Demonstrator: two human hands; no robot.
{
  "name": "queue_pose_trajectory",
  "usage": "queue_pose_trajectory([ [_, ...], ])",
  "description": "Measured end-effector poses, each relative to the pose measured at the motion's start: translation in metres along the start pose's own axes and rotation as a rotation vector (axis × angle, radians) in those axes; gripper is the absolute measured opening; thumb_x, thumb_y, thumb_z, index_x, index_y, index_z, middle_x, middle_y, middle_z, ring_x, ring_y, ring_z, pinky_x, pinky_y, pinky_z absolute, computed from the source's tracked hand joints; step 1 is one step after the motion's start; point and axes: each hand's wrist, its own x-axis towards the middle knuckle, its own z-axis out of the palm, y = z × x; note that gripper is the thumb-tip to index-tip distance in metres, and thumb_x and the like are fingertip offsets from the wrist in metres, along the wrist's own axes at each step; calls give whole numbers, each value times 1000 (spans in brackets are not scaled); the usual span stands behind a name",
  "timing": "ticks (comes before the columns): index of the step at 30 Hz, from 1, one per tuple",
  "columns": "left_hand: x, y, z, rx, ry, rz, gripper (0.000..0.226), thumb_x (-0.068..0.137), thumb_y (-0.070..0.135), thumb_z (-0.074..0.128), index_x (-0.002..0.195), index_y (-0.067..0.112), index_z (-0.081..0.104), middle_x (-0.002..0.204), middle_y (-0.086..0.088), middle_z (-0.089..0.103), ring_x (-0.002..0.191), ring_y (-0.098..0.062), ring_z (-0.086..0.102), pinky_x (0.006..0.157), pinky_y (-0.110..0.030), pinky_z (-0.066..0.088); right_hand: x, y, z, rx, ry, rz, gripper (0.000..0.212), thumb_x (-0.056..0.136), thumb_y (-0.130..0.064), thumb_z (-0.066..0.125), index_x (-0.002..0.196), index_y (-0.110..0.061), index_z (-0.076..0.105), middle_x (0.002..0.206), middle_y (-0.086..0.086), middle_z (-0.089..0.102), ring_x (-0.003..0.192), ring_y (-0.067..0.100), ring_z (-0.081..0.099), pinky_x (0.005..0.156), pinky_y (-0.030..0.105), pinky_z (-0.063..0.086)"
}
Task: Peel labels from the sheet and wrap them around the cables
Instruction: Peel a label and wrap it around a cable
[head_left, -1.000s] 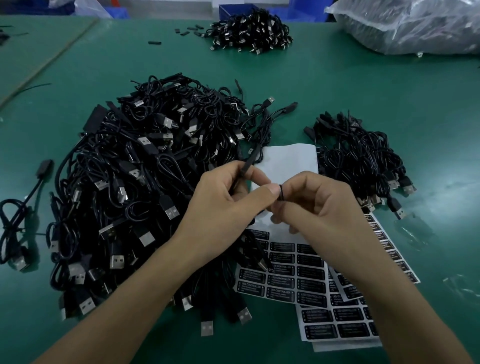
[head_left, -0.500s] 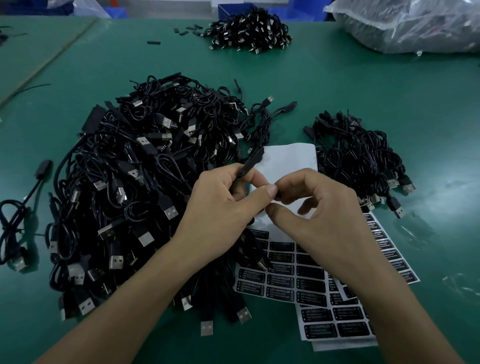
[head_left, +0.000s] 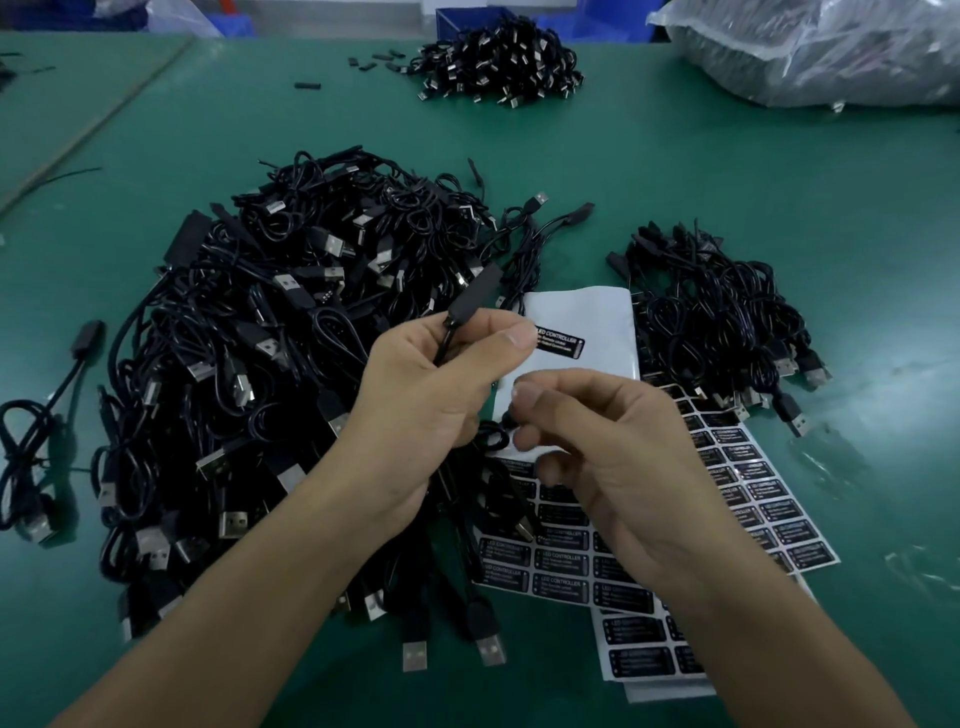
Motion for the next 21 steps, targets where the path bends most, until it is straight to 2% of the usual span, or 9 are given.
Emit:
queue_pose_trajectory([
  [2,-1,2,2,-31,-4,-8,6,70,34,73,70,28,74,44,13,29,36,-3,22,36,-15,23,-1,0,3,119,-3,-5,6,66,-18,77,70,-15,78,72,7,68,59,10,61,49,19,46],
  [6,-1,2,2,-46,27,-23,10,69,35,74,72,26,74,43,14,31,35,-3,21,35,-15,23,-3,-1,6,233,-14,-24,6,66,-20,76,70,-17,79,73,2,69,61,8,60,54,18,48],
  [21,-4,0,9,-30,42,-25,11,64,39,74,69,29,74,44,14,31,35,-2,25,35,-13,26,-4,-1,11,353,10,-19,5,65,-20,76,68,-15,77,71,3,68,57,8,58,54,17,49],
])
